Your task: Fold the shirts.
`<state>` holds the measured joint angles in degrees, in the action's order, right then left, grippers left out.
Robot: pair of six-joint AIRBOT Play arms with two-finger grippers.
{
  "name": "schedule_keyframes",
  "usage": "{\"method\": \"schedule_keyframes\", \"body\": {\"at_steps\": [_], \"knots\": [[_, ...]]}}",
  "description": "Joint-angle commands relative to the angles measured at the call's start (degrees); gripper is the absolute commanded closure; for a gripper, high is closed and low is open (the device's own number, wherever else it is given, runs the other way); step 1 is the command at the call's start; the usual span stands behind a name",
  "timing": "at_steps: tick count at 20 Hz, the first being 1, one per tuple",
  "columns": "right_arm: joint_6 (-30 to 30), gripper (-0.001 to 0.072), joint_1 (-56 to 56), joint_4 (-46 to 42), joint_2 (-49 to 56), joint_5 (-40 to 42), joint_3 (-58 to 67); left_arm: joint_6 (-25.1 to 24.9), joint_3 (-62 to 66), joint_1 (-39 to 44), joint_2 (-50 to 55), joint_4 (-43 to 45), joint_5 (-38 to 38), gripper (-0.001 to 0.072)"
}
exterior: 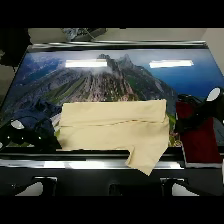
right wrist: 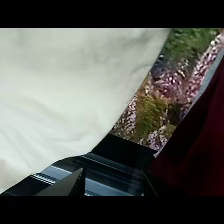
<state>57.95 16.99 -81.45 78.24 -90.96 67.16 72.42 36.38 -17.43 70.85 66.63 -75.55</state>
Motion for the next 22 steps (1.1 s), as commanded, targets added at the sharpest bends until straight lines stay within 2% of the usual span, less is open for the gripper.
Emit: {"method": "schedule_keyframes", "body": {"at_steps": [1,2,4,6,7,8,9,11,15,16,18,20,21,22], "knots": [[-0.2,0.0274,0.1,0.0,-0.6,-0.3,-1.0,1.3,-1.8,0.8,-0.3,-0.4,6.0,0.0483],[-0.2,0.0274,0.1,-0.1,-1.5,-0.2,-2.5,1.3,-1.8,0.7,-0.3,-0.7,7.0,0.0594],[-0.3,0.0273,0.1,-0.3,-4.4,1.1,-8.1,1.5,-1.8,0.7,-0.3,-0.7,7.5,0.0679],[0.0,0.0271,0.1,1.1,-7.6,2.1,-15.2,1.5,-1.8,0.7,-0.3,-0.7,7.5,0.0680],[-0.6,0.0257,0.1,4.7,-9.0,1.9,-18.2,1.5,-1.8,0.7,-0.3,-0.7,7.5,0.0680],[-2.8,0.0174,0.1,7.7,-11.0,3.0,-21.5,1.5,-1.8,0.7,-0.3,-0.7,7.5,0.0680],[-3.0,0.0149,0.1,6.6,-12.5,4.9,-24.3,1.5,-1.8,0.7,-0.3,-0.7,7.5,0.0680],[0.1,0.0176,0.1,3.0,-13.2,7.2,-28.3,1.5,-1.8,0.7,-0.3,-0.7,7.5,0.0680],[-0.2,0.0181,0.1,12.3,-13.2,16.2,-36.0,0.8,-1.8,0.7,-0.3,-0.7,7.2,0.0680],[-0.1,0.0210,0.1,13.8,-13.2,18.7,-37.6,0.8,-1.8,0.7,-0.3,-0.7,7.1,0.0680],[0.1,0.0224,0.1,14.8,-12.8,22.6,-39.4,0.8,-1.8,0.7,-0.3,-0.7,7.1,0.0680],[0.1,0.0320,0.1,14.8,-11.5,25.4,-39.9,0.8,-1.8,0.7,-0.3,-0.7,7.1,0.0680],[0.1,0.0373,0.1,15.0,-10.9,26.3,-39.9,0.8,-1.8,0.7,-0.3,-0.7,7.0,0.0680],[0.1,0.0546,0.1,15.2,-10.7,26.7,-39.9,0.8,-1.8,0.7,-0.3,-0.6,7.1,0.0680]]}}
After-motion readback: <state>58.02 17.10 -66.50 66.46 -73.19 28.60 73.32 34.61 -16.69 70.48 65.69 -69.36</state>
